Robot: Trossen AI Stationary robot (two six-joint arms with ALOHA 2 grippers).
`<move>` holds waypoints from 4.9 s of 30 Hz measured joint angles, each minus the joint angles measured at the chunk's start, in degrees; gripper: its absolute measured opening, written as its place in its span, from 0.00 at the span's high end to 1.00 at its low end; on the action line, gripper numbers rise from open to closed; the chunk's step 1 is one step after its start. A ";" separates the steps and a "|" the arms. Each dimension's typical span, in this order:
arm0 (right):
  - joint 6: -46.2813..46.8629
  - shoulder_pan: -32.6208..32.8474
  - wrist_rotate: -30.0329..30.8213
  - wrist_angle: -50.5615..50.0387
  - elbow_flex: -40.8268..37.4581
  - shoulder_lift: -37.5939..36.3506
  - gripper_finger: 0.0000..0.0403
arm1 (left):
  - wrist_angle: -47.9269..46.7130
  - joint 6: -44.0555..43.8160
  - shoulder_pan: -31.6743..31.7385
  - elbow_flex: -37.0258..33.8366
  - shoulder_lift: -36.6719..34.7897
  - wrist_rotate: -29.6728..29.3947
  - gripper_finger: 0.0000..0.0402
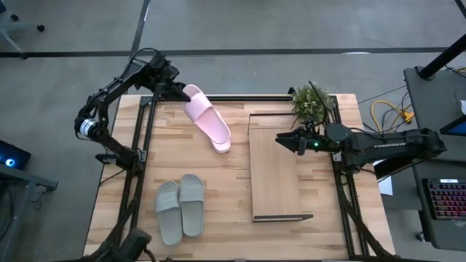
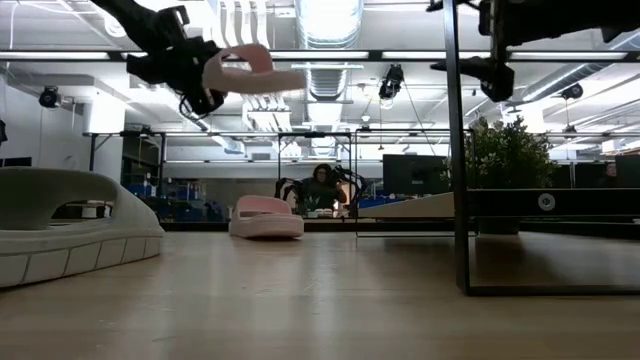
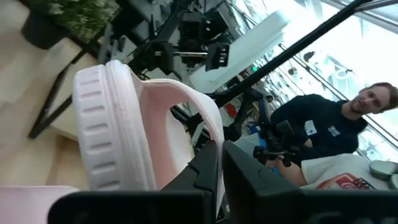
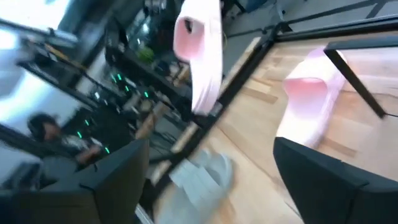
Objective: Pick and place slides into the shelf
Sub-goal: Put the left pink slide on the shelf
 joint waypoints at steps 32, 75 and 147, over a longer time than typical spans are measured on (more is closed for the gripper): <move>-4.80 0.00 -1.00 21.53 14.97 31.91 0.19 | 55.09 -51.57 -8.66 -0.15 -4.51 -5.70 1.00; -7.21 -1.75 4.39 19.48 27.02 40.98 0.21 | 75.11 -65.57 -14.69 -0.36 -4.29 -11.18 1.00; -4.05 -0.96 -38.02 -75.18 27.78 3.62 0.87 | 76.63 -45.94 -14.61 -0.49 -6.08 -54.19 0.56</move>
